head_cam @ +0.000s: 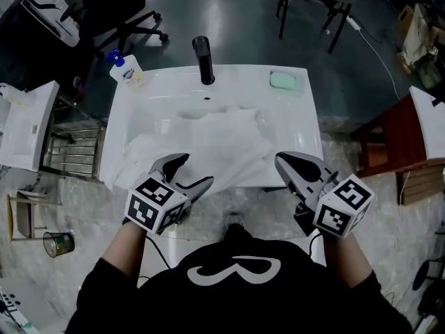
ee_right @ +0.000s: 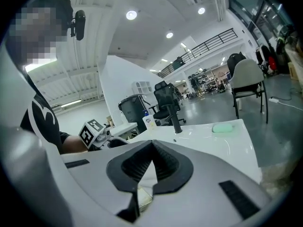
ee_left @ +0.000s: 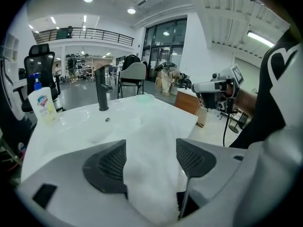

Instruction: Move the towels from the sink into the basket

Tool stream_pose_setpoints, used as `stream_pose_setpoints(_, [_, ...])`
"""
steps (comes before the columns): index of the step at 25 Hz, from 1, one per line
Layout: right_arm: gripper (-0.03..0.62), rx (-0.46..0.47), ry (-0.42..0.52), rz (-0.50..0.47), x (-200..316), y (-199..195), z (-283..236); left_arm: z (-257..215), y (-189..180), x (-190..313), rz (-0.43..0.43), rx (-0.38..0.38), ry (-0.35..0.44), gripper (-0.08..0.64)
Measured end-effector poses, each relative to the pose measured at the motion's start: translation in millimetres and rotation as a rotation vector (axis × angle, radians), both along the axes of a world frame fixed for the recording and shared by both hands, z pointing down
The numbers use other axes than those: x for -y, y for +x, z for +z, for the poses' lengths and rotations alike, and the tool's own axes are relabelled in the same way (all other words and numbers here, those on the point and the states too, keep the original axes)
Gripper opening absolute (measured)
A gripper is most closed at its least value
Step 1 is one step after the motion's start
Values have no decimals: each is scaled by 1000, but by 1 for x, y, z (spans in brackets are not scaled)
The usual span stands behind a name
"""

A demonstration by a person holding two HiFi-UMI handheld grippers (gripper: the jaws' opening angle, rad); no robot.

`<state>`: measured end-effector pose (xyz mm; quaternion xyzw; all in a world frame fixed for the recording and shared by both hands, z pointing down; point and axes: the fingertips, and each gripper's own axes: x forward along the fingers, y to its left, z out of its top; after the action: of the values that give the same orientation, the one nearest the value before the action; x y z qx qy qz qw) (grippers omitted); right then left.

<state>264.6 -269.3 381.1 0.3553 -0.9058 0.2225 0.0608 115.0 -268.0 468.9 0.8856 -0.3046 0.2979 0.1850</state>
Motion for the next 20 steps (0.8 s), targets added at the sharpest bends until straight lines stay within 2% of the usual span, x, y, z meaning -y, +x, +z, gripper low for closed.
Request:
stream_pose_setpoints(9, [3, -14, -21, 18, 5, 10, 14, 48, 10, -1, 73, 137, -75, 314])
stream_pose_setpoints(14, [3, 1, -14, 25, 1, 12, 11, 63, 12, -2, 101, 224, -66, 314])
stream_pose_setpoints(20, [3, -4, -13, 32, -8, 14, 9, 67, 14, -1, 107, 234, -82, 307])
